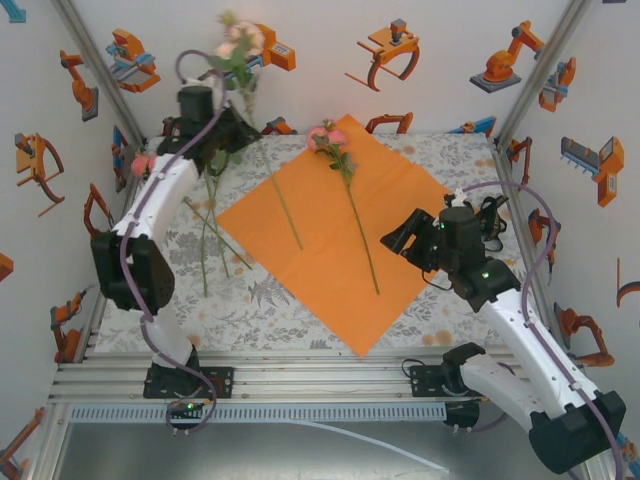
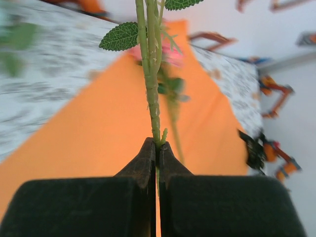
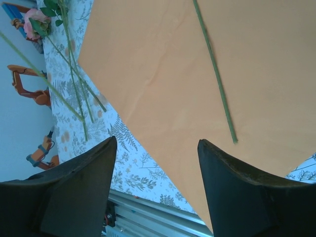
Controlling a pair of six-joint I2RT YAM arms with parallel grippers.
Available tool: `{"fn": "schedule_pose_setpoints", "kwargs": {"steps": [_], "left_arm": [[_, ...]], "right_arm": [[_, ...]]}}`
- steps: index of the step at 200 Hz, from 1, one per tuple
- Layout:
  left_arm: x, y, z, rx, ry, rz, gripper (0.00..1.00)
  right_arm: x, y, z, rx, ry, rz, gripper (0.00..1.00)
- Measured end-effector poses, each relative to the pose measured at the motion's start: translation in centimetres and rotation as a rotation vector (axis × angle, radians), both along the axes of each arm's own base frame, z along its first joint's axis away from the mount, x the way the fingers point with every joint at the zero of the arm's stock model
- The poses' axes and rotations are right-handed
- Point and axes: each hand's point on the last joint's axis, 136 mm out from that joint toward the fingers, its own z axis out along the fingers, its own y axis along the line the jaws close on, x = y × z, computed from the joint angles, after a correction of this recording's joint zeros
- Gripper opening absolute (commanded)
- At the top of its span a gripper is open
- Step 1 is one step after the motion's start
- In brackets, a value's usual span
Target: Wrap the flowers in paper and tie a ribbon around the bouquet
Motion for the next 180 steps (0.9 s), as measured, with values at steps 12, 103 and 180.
{"fn": "schedule_pose_setpoints", "kwargs": {"steps": [12,103,180], "left_arm": [[0.6,-4.6,-1.9,-0.020,0.021,-0.082,0.00],[2.3,-18.8,-21.0,-0.049,0.296,-0.238,0.00],[1.6,-20.6,-23.5,0.074,0.282,-0.336,0.27]], "right_arm": [[-0.2,0.0,0.0,0.000,-0.004,0.003,0.69],[-2.7,-1.2,0.2,0.028,-0.075,-0.003,0.78],[-2.8,-1.8,-1.0,-0.006,-0.035,-0.028,0.78]]}}
